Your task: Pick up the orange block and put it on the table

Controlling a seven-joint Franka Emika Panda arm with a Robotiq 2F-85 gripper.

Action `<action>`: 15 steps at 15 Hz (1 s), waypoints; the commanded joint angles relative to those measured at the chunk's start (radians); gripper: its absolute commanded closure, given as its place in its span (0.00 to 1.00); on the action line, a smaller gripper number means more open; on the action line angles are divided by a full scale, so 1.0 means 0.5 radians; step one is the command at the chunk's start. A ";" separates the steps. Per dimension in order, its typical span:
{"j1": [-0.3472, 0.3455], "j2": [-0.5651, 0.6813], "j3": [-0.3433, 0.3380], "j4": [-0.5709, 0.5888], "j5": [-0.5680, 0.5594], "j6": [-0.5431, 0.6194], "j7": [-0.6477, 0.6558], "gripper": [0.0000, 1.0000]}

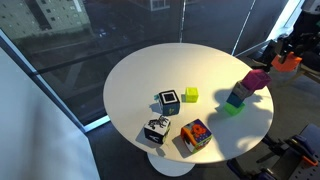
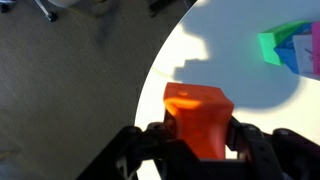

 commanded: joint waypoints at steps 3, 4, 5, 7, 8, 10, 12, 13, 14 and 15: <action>-0.001 0.189 -0.061 0.055 -0.024 0.144 0.006 0.80; -0.002 0.221 -0.073 0.056 -0.016 0.181 0.000 0.80; -0.003 0.253 -0.085 0.056 -0.013 0.222 -0.002 0.80; -0.003 0.316 -0.107 0.063 -0.003 0.276 0.001 0.80; -0.001 0.350 -0.115 0.067 0.003 0.296 0.004 0.80; 0.003 0.410 -0.130 0.069 0.007 0.336 0.008 0.80; 0.010 0.472 -0.137 0.066 0.020 0.379 0.007 0.80; 0.013 0.500 -0.138 0.062 0.031 0.403 0.002 0.80; 0.016 0.527 -0.138 0.059 0.040 0.425 -0.001 0.80; 0.022 0.556 -0.137 0.053 0.035 0.450 0.010 0.80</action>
